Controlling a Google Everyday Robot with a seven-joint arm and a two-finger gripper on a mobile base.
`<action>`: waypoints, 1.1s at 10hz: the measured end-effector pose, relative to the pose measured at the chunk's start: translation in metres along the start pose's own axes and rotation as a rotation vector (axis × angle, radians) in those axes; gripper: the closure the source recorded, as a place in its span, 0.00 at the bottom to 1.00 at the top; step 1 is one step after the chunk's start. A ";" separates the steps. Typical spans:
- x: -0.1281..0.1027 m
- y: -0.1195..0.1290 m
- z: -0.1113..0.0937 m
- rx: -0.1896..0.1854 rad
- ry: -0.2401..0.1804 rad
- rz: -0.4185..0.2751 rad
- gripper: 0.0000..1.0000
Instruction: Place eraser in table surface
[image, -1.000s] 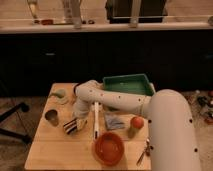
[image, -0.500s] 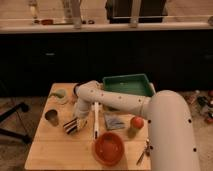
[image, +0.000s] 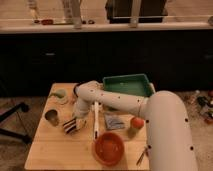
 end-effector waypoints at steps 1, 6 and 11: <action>0.001 0.000 0.000 -0.002 -0.002 0.000 0.24; 0.002 0.000 0.000 -0.004 -0.009 -0.006 0.20; 0.003 0.001 -0.009 0.018 -0.007 -0.010 0.20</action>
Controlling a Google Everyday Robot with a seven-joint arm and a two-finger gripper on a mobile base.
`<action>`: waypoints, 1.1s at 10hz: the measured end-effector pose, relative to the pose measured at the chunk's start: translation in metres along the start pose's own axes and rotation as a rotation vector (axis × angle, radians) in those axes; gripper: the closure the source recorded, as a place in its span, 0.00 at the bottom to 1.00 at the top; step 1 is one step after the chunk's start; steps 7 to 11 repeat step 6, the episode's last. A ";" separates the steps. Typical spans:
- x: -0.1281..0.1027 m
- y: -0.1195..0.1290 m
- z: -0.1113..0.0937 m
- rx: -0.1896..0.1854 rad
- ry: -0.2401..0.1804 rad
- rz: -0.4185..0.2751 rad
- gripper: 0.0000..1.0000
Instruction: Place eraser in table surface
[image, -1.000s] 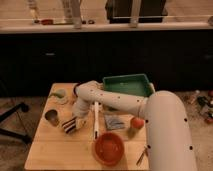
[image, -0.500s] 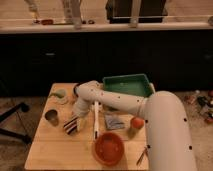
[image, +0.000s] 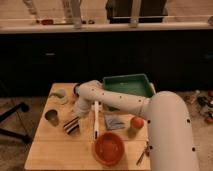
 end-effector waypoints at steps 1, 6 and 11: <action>0.001 0.001 -0.003 0.008 0.001 0.001 0.20; 0.004 0.004 -0.022 0.056 0.024 0.000 0.20; 0.004 0.004 -0.022 0.056 0.024 0.000 0.20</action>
